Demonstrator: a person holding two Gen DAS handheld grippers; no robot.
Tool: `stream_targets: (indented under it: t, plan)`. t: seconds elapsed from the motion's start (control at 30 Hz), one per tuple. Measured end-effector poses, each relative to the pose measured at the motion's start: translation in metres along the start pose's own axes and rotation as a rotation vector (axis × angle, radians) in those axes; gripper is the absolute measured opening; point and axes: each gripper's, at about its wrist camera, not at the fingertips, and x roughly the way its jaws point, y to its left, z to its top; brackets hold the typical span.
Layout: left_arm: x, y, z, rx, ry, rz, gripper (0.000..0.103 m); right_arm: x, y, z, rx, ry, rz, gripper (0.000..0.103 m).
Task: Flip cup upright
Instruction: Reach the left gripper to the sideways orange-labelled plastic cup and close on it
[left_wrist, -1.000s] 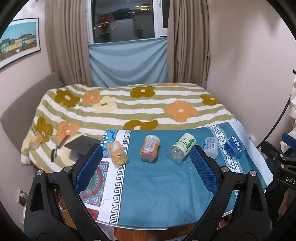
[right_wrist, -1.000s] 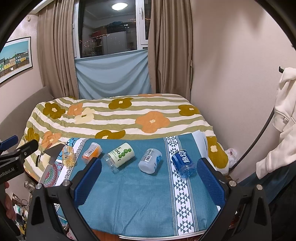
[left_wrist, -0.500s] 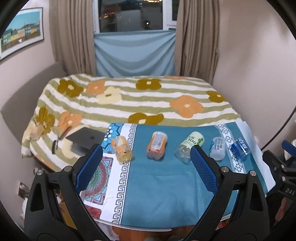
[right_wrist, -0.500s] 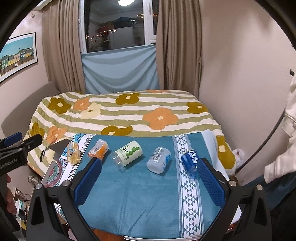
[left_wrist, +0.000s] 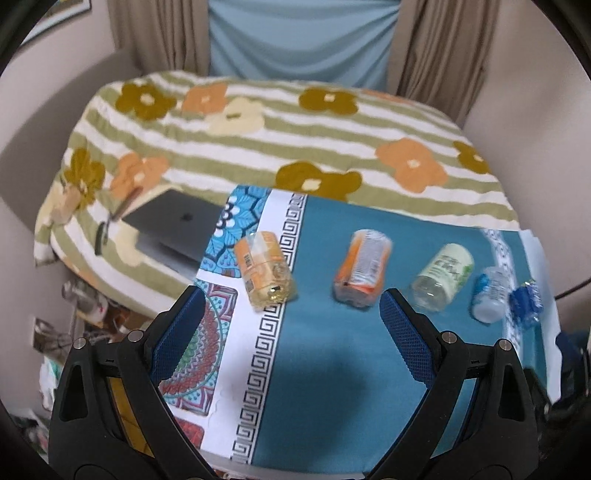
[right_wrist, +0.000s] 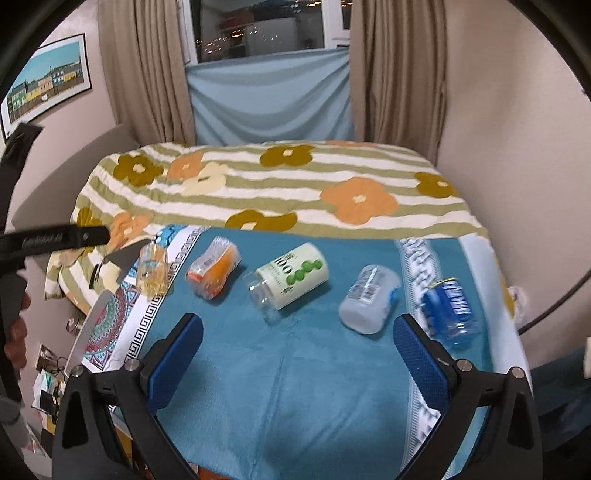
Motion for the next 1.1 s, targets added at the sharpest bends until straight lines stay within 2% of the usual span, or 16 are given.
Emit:
stream_targets:
  t: [0.3,0.57,0.73,0.8,0.83,0.93,1.07,1.1]
  plan:
    - [0.093,0.022,0.015,-0.065,0.161,0.022,0.101,0.058,0.013,-0.012,-0.026,0.087,0.014,0.103]
    - [0.144,0.041,0.021,-0.109,0.268,0.028,0.101,0.089,0.023,-0.022,-0.058,0.14,0.009,0.103]
    - [0.163,0.04,0.02,-0.112,0.298,0.019,0.101,0.104,0.024,-0.028,-0.05,0.174,0.021,0.103]
    - [0.169,0.039,0.018,-0.116,0.31,0.012,0.096,0.109,0.025,-0.029,-0.052,0.183,0.02,0.103]
    - [0.172,0.039,0.019,-0.117,0.315,0.007,0.09,0.111,0.026,-0.03,-0.054,0.187,0.02,0.103]
    - [0.179,0.039,0.017,-0.121,0.331,0.003,0.086,0.114,0.026,-0.03,-0.052,0.194,0.02,0.103]
    - [0.184,0.042,0.015,-0.128,0.345,-0.007,0.069,0.116,0.027,-0.031,-0.051,0.197,0.016,0.103]
    - [0.183,0.042,0.015,-0.126,0.34,-0.009,0.069,0.117,0.027,-0.031,-0.05,0.198,0.016,0.103]
